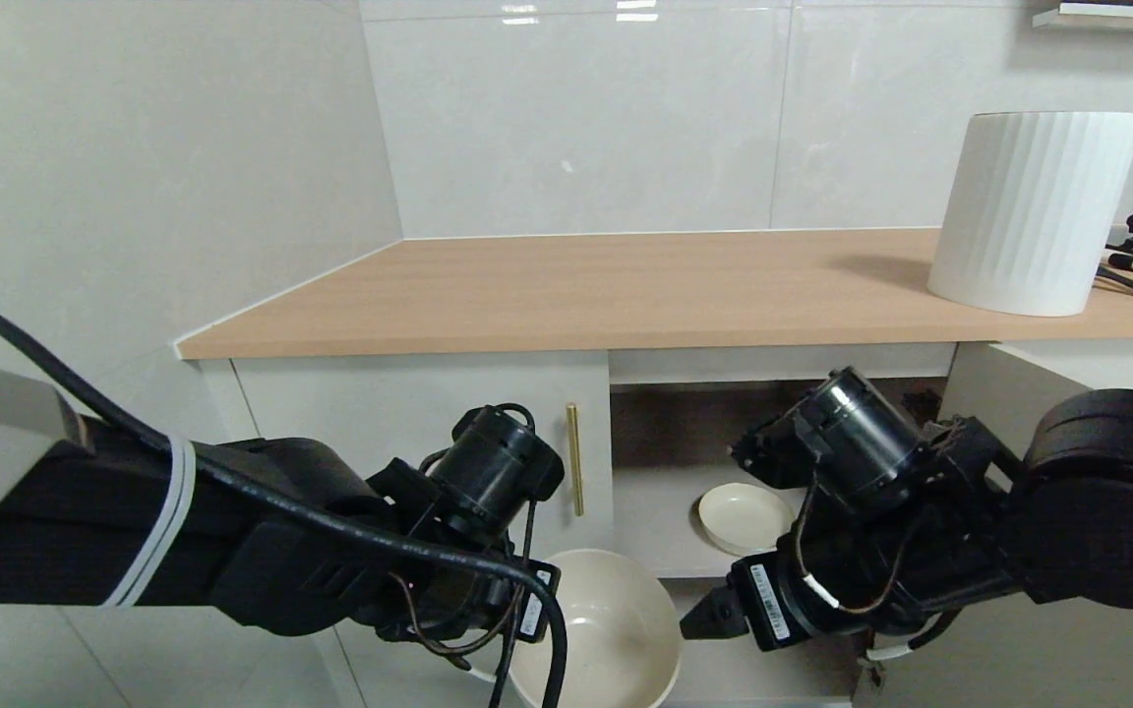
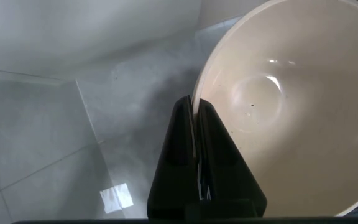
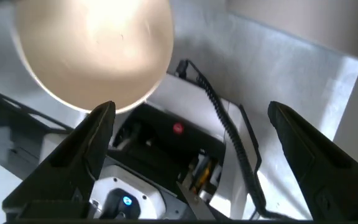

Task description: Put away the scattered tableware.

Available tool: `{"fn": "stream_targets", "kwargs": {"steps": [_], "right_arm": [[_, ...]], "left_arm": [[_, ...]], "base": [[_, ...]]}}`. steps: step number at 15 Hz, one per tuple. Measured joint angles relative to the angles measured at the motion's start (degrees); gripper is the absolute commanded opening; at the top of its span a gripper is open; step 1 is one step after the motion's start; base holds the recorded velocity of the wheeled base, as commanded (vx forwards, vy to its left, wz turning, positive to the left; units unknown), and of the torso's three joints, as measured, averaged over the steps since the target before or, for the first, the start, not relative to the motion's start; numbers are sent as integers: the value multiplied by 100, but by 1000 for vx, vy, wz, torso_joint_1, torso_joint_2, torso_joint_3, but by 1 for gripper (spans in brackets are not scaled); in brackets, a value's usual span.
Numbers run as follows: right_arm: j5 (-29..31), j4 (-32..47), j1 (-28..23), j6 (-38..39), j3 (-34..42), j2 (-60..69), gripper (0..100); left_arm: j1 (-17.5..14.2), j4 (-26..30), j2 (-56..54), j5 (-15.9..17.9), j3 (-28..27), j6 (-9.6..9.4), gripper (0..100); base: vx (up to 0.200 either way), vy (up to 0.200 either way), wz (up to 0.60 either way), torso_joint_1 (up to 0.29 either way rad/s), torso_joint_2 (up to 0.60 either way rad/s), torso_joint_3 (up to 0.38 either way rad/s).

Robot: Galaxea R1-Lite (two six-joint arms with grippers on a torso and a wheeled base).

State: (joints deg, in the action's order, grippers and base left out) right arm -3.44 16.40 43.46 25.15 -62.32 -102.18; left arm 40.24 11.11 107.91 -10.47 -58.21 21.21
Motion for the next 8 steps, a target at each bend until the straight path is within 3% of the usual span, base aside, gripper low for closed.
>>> {"fn": "stream_targets", "kwargs": {"steps": [8], "right_arm": [[166, -406, 74, 96, -66, -790, 100]], "left_arm": [[199, 9, -254, 5, 59, 2, 0]], "base": [[0, 0, 0, 0, 0, 0]]}}
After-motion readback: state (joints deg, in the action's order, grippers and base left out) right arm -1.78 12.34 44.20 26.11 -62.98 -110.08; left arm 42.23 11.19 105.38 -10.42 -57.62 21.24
